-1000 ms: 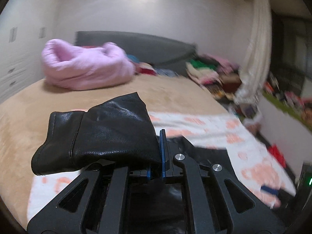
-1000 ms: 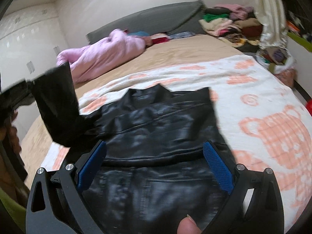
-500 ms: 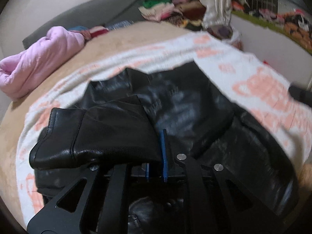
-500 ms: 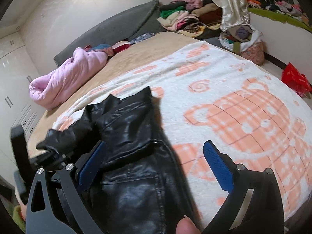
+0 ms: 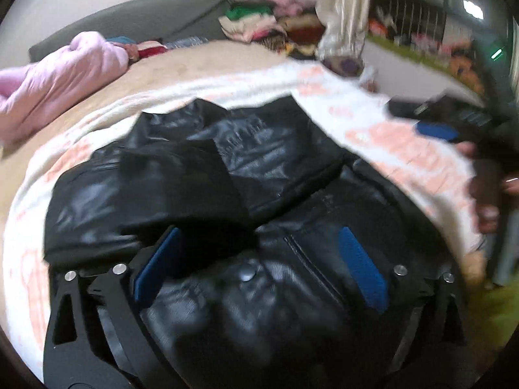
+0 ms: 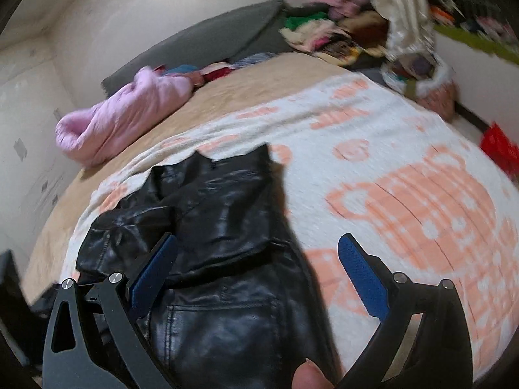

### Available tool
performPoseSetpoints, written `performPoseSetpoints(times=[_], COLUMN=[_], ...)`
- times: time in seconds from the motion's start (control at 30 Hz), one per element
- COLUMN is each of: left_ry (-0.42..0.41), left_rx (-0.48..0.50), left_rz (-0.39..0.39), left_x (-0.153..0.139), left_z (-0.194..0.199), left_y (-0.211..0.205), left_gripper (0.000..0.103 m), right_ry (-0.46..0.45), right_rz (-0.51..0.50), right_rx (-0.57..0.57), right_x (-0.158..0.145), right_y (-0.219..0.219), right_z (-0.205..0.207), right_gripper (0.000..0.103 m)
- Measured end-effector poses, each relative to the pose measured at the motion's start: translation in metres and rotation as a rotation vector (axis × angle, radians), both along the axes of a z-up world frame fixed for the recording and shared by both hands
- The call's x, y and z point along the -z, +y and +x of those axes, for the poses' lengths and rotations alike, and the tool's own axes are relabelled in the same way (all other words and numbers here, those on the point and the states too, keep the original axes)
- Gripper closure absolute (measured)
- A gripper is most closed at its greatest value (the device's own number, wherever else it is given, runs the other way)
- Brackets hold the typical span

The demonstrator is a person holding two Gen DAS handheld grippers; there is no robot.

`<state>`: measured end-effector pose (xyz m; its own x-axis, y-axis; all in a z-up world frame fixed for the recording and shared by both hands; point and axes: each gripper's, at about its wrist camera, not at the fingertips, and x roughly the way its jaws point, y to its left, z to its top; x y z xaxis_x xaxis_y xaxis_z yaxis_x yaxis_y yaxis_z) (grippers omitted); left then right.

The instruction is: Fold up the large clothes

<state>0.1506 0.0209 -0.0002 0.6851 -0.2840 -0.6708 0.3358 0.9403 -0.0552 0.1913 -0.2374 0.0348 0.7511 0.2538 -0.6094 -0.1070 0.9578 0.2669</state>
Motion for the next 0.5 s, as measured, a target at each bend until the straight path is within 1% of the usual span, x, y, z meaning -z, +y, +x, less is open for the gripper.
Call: performPoseSetpoints(times=[0.03,0.07,0.1,0.13,0.2,0.27,0.3,0.4,0.43,0.5], left_ry=[-0.011,-0.018,-0.024,-0.038,-0.062,-0.080,-0.079,-0.060,-0.042,-0.028], left_rx=[-0.019,-0.041,-0.065,-0.108,-0.176,-0.275,-0.303,-0.402,-0.433,-0.464], left_rz=[-0.027,-0.039,-0.047,-0.059,-0.051,-0.036,-0.045,-0.122,-0.157,-0.200], left_x=[-0.008,-0.013,-0.018,-0.024,-0.032,-0.038,-0.041,-0.043,-0.042,-0.040], left_z=[-0.008,-0.011,-0.014,-0.018,-0.022,-0.025,-0.025,-0.027,-0.027,-0.028], left_y=[0.014,0.025,0.035,0.052,0.075,0.101,0.110,0.143,0.154,0.168], left_gripper=[0.012,0.011,0.011,0.010,0.010,0.010,0.010,0.010,0.010,0.010], right_ry=[-0.008,-0.012,-0.017,-0.022,-0.043,-0.062,-0.080,-0.115,-0.125,-0.139], right_rz=[-0.020,-0.030,-0.057,-0.088,-0.172,-0.300,-0.359,-0.512,-0.543,-0.592], right_rx=[-0.042,-0.074,-0.130,-0.168,-0.268,-0.381,-0.423,-0.479,-0.482,-0.463], right_x=[-0.002,-0.002,-0.001,0.000,0.005,0.017,0.023,0.040,0.043,0.048], right_y=[0.015,0.025,0.044,0.059,0.094,0.140,0.161,0.208,0.218,0.235], right_z=[0.002,0.003,0.004,0.004,0.001,-0.006,-0.010,-0.017,-0.016,-0.011], right_gripper=[0.004,0.004,0.004,0.004,0.004,0.004,0.004,0.004,0.004,0.005])
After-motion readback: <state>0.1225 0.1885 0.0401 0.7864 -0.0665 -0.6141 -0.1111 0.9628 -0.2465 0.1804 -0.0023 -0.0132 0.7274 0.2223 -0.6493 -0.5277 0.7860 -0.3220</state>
